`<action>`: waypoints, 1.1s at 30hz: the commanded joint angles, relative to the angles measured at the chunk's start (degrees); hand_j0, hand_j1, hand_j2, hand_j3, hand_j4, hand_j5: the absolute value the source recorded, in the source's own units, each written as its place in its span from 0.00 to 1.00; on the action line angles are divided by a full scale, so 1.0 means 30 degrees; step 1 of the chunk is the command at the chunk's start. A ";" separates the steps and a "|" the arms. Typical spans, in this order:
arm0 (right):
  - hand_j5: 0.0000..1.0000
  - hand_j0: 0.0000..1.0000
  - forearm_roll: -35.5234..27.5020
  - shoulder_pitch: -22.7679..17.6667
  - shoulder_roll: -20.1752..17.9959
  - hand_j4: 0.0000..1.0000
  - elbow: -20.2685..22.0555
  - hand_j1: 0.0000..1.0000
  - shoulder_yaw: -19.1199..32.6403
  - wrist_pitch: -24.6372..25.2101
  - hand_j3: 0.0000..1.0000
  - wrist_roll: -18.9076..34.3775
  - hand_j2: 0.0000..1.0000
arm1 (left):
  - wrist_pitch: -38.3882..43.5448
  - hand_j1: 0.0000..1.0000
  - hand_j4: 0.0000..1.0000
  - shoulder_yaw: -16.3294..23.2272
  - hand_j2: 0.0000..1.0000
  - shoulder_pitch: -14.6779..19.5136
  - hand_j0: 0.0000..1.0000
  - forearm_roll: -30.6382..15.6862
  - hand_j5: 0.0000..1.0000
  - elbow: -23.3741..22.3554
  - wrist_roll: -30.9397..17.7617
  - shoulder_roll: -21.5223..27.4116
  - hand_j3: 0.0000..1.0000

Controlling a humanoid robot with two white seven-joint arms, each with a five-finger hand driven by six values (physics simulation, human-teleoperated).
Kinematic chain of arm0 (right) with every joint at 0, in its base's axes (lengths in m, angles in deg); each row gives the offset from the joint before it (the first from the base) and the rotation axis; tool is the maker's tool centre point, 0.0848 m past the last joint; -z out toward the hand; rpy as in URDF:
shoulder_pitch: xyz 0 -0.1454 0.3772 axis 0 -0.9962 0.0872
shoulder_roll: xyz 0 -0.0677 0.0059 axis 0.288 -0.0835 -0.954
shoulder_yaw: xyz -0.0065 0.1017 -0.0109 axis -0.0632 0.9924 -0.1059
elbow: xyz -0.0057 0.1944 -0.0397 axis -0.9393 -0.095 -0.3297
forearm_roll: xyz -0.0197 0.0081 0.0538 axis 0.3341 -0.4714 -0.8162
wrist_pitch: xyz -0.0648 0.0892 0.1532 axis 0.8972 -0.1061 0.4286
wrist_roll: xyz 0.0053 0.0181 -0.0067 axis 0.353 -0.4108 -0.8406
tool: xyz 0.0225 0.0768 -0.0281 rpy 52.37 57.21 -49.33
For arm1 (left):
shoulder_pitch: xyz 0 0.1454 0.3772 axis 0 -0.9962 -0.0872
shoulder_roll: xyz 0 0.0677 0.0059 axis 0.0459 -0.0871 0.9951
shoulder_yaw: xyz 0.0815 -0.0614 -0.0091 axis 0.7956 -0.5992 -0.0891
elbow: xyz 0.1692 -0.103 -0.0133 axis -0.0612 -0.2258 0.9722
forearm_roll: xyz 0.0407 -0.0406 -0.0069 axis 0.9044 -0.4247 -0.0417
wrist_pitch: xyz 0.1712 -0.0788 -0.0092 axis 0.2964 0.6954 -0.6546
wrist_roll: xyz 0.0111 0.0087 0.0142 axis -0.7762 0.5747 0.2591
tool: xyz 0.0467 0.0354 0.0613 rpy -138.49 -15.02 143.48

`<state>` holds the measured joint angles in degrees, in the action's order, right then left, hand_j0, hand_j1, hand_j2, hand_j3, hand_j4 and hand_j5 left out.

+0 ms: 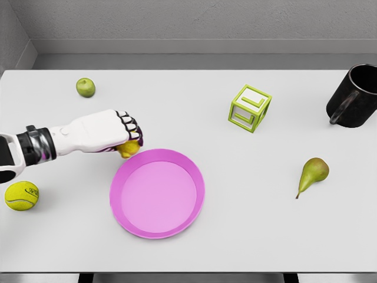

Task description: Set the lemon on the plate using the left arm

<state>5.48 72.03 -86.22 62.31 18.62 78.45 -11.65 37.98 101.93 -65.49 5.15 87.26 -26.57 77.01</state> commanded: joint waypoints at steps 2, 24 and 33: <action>1.00 1.00 -0.0009 0.0000 0.0001 1.00 0.0001 1.00 0.0002 0.0000 1.00 -0.0002 1.00 | 0.0045 0.60 0.60 0.0055 0.60 0.0000 0.60 -0.0096 0.60 0.0041 0.0015 -0.0200 0.60; 1.00 1.00 -0.0009 0.0000 0.0001 1.00 0.0001 1.00 0.0002 0.0000 1.00 -0.0002 1.00 | 0.0045 0.90 0.90 -0.0003 0.90 -0.0996 0.90 -0.0300 0.90 0.0979 -0.0336 -0.0727 0.90; 1.00 1.00 -0.0009 0.0000 0.0001 1.00 0.0001 1.00 0.0002 0.0000 1.00 -0.0002 1.00 | 0.0045 1.00 1.00 -0.7561 1.00 -0.2138 1.00 -0.2323 1.00 -0.1452 -0.0336 -0.0464 1.00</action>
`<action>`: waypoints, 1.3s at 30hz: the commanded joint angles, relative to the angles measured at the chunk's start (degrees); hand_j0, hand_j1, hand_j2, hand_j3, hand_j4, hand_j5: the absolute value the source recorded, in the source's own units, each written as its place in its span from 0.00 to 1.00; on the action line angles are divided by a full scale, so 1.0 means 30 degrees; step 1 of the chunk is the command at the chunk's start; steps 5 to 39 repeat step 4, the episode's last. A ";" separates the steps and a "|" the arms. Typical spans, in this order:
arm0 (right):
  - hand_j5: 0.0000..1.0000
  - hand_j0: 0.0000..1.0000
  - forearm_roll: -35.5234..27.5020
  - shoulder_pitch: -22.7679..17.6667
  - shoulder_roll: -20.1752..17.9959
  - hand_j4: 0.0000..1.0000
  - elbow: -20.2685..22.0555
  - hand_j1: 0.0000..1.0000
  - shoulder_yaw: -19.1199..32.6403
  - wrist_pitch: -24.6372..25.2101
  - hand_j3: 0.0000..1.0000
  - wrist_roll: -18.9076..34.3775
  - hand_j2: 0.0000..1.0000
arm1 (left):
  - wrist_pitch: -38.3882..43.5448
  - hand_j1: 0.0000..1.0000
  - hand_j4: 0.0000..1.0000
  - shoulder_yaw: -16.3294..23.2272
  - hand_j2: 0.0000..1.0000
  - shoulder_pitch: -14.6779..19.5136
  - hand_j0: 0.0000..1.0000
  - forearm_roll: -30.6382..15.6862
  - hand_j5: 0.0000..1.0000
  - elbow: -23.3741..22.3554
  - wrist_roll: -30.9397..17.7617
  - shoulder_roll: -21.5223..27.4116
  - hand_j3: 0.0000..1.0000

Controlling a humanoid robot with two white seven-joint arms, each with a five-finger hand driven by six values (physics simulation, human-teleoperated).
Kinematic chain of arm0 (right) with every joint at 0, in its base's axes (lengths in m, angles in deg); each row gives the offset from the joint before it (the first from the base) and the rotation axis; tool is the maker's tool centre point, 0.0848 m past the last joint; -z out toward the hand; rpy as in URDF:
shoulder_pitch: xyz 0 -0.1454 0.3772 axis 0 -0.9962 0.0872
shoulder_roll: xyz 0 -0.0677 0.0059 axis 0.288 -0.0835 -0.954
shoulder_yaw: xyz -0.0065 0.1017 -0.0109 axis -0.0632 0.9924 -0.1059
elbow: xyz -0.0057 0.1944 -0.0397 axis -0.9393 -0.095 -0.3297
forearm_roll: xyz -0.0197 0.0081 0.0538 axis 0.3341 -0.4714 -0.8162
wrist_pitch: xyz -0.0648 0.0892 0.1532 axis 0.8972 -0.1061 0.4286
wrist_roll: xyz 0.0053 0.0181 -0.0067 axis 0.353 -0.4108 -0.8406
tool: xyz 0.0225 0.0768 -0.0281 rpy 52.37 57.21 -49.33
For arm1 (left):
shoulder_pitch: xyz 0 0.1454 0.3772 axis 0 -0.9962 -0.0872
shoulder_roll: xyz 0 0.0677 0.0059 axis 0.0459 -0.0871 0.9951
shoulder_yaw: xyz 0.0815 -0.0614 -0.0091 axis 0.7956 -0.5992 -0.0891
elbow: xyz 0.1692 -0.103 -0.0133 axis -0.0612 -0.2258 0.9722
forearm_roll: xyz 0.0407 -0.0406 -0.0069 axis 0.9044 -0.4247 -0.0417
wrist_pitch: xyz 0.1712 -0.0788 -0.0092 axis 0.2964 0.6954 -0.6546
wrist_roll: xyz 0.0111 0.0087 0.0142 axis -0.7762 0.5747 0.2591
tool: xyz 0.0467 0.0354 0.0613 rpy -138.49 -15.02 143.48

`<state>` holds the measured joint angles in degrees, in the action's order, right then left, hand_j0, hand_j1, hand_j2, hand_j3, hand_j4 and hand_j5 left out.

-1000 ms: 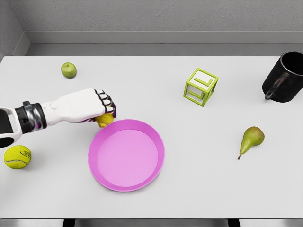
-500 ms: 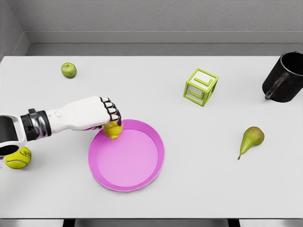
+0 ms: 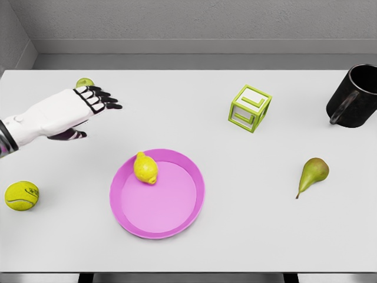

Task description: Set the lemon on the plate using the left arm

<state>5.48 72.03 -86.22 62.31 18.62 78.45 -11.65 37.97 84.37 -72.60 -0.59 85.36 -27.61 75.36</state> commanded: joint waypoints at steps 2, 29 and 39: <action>1.00 1.00 -0.0010 0.0000 0.0001 1.00 0.0001 1.00 0.0002 0.0000 1.00 -0.0001 1.00 | 0.0050 1.00 1.00 -0.1913 1.00 -0.0322 1.00 -0.0411 1.00 -0.1376 0.0012 0.0175 1.00; 1.00 1.00 -0.0010 0.0000 0.0001 1.00 0.0001 1.00 0.0002 0.0000 1.00 -0.0001 1.00 | 0.0050 1.00 1.00 -0.1738 1.00 -0.0499 1.00 -0.0382 1.00 -0.1318 -0.0018 0.0263 1.00; 1.00 1.00 -0.0010 0.0000 0.0001 1.00 0.0001 1.00 0.0002 0.0000 1.00 -0.0001 1.00 | 0.0050 1.00 1.00 -0.1738 1.00 -0.0499 1.00 -0.0382 1.00 -0.1318 -0.0018 0.0263 1.00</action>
